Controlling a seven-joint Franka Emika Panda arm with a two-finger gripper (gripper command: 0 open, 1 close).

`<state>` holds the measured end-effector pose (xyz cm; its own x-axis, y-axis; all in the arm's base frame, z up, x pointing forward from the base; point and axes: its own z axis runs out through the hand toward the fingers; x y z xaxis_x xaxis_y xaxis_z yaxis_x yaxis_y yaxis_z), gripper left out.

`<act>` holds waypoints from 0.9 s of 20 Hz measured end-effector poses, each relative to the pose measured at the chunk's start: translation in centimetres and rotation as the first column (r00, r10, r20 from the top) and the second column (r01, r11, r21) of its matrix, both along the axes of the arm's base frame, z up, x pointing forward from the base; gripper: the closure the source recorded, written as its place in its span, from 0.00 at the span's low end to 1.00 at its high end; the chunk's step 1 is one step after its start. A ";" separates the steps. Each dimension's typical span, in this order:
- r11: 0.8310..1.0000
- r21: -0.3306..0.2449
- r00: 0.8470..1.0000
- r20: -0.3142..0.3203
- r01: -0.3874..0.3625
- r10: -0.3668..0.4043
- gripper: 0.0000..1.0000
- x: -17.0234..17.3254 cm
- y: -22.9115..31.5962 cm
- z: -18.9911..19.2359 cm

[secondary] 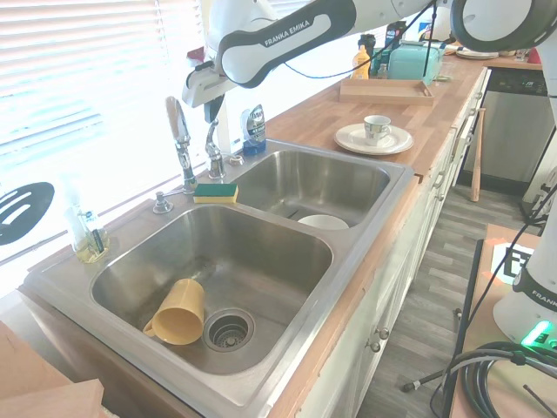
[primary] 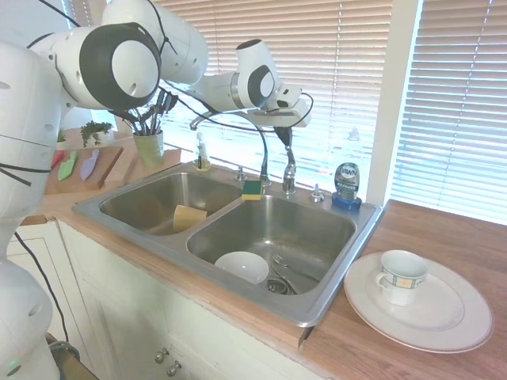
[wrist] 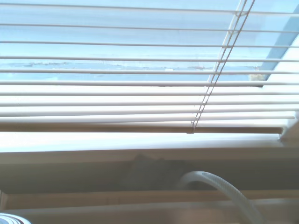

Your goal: Turn off the faucet

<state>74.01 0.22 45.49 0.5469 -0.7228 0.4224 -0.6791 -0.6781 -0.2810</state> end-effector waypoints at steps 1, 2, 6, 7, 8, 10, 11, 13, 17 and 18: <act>1.000 0.001 1.000 -0.002 0.001 -0.001 1.00 0.0 0.0 0.0; 1.000 0.004 1.000 -0.006 0.004 -0.004 1.00 0.0 0.0 -0.1; 1.000 0.013 0.998 -0.064 0.000 0.000 1.00 -0.3 -0.2 -0.7; 1.000 0.016 0.996 -0.087 -0.002 0.004 1.00 -0.4 -0.3 -1.0; 1.000 0.019 0.994 -0.108 -0.001 0.003 1.00 -0.5 -0.3 -1.2; 1.000 0.025 0.990 -0.140 0.003 0.001 1.00 -0.7 -0.4 -1.8; 1.000 0.029 0.988 -0.154 0.006 -0.001 1.00 -0.7 -0.5 -2.1; 0.999 0.034 0.983 -0.181 0.013 -0.007 1.00 -0.8 -0.6 -2.8; 0.999 0.048 0.977 -0.211 0.024 -0.014 1.00 -1.0 -0.6 -2.9; 0.998 0.050 0.975 -0.220 0.027 -0.015 1.00 -1.0 -0.6 -2.7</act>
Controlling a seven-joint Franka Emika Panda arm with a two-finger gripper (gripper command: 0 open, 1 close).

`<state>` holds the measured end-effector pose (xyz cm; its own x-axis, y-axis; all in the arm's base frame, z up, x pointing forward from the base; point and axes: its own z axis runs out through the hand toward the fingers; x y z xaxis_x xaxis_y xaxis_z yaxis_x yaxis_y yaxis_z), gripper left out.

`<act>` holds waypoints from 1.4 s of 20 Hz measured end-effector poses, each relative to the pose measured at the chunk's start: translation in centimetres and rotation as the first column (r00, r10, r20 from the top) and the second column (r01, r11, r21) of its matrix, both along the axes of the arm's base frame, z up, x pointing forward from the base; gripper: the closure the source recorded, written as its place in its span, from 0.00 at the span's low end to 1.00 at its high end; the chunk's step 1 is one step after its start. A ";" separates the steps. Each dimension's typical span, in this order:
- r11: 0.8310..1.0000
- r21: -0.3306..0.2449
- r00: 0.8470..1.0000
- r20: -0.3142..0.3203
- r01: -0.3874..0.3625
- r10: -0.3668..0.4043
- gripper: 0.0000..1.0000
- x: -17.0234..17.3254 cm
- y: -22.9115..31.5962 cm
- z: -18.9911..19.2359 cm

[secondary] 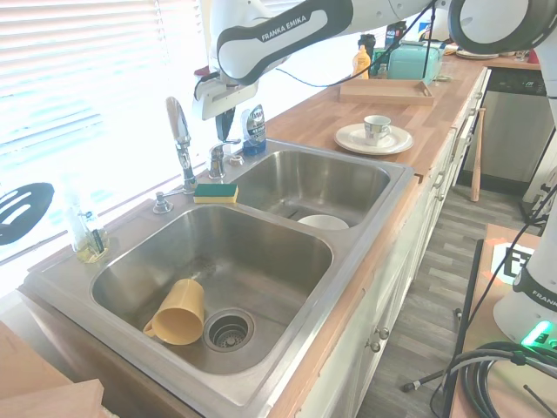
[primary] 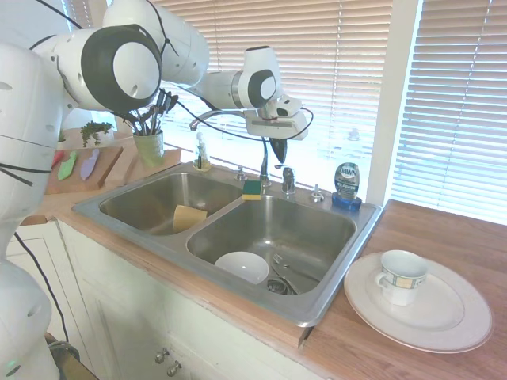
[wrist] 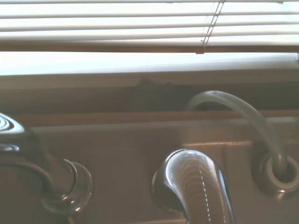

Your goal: Turn off the faucet

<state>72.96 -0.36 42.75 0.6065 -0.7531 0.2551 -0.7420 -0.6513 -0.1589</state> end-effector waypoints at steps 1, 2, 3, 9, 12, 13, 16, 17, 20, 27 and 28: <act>1.000 0.003 1.000 -0.006 0.002 -0.002 1.00 0.0 0.0 0.1; 1.000 0.005 1.000 -0.007 0.002 -0.002 1.00 0.0 0.0 0.1; 1.000 0.006 1.000 -0.008 0.003 -0.003 1.00 0.0 0.0 0.1; 1.000 0.008 0.995 -0.093 0.026 -0.026 1.00 -1.3 0.5 1.3; 1.000 0.014 0.983 -0.181 0.025 -0.022 1.00 -3.1 1.3 1.4; 1.000 0.018 0.979 -0.201 0.024 -0.020 1.00 -3.9 1.5 1.1; 0.999 0.033 0.967 -0.256 0.031 -0.022 1.00 -6.7 1.9 -0.2; 0.999 0.039 0.963 -0.269 0.038 -0.026 1.00 -7.8 2.0 -0.4; 0.997 0.052 0.958 -0.285 0.052 -0.035 1.00 -11.1 2.7 -0.4; 0.994 0.059 0.952 -0.300 0.090 -0.068 1.00 -20.2 4.4 -1.2; 0.994 0.060 0.952 -0.298 0.094 -0.072 1.00 -21.5 4.3 -1.7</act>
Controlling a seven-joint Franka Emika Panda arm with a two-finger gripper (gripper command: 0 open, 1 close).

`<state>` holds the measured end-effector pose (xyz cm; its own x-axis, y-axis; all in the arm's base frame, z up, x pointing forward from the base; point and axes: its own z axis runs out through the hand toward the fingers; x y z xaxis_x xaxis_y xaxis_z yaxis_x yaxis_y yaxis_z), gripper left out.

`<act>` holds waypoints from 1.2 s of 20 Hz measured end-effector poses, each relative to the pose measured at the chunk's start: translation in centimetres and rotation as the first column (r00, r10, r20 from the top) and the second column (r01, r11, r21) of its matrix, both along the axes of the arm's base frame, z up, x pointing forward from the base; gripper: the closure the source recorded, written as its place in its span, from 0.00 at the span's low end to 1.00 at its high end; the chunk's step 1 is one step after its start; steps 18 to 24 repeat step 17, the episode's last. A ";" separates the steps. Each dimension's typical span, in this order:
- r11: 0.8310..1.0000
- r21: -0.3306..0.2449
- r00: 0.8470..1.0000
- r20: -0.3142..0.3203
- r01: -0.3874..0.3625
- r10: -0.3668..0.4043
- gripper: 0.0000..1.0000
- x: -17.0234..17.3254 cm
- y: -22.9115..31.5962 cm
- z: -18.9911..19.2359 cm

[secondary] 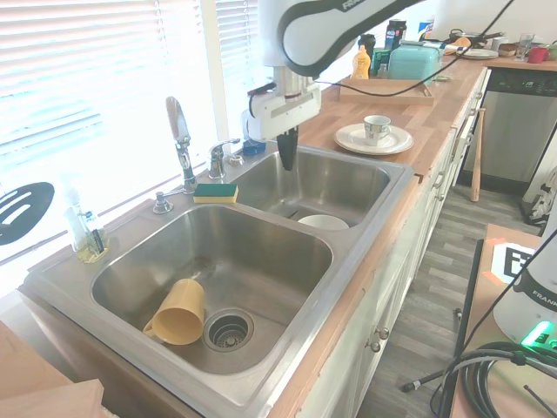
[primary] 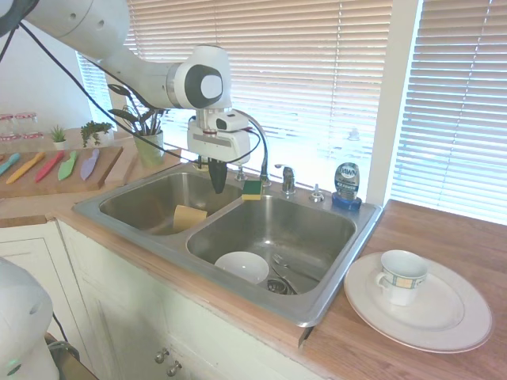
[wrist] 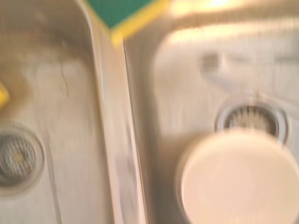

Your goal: Turn off the faucet

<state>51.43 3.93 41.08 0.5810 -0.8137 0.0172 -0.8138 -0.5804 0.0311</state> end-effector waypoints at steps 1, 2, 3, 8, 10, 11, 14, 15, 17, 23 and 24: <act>1.000 0.000 1.000 0.000 0.004 -0.004 1.00 -1.3 -0.2 -0.5; 1.000 0.001 1.000 -0.002 0.009 -0.009 1.00 -2.6 -0.4 -0.9; 1.000 0.003 1.000 0.000 0.014 -0.014 1.00 -3.7 -0.6 -1.2; 0.999 0.013 0.999 0.008 0.037 -0.037 0.00 -7.1 -1.3 -1.5; 0.999 0.016 0.999 0.012 0.041 -0.041 0.00 -7.7 -1.3 -1.5; 0.999 0.018 0.999 0.013 0.041 -0.042 0.00 -7.9 -1.2 -1.5; 0.999 0.020 0.999 0.015 0.042 -0.042 0.00 -8.3 -0.9 -1.5; 0.999 0.020 0.999 0.016 0.044 -0.044 0.00 -8.4 -0.8 -1.4; 0.999 0.022 0.999 0.019 0.048 -0.048 0.00 -8.6 -0.8 -1.3; 0.999 0.022 0.999 0.019 0.048 -0.048 0.00 -8.6 -0.8 -1.3; 0.999 0.022 0.999 0.019 0.048 -0.048 0.00 -8.6 -0.8 -1.3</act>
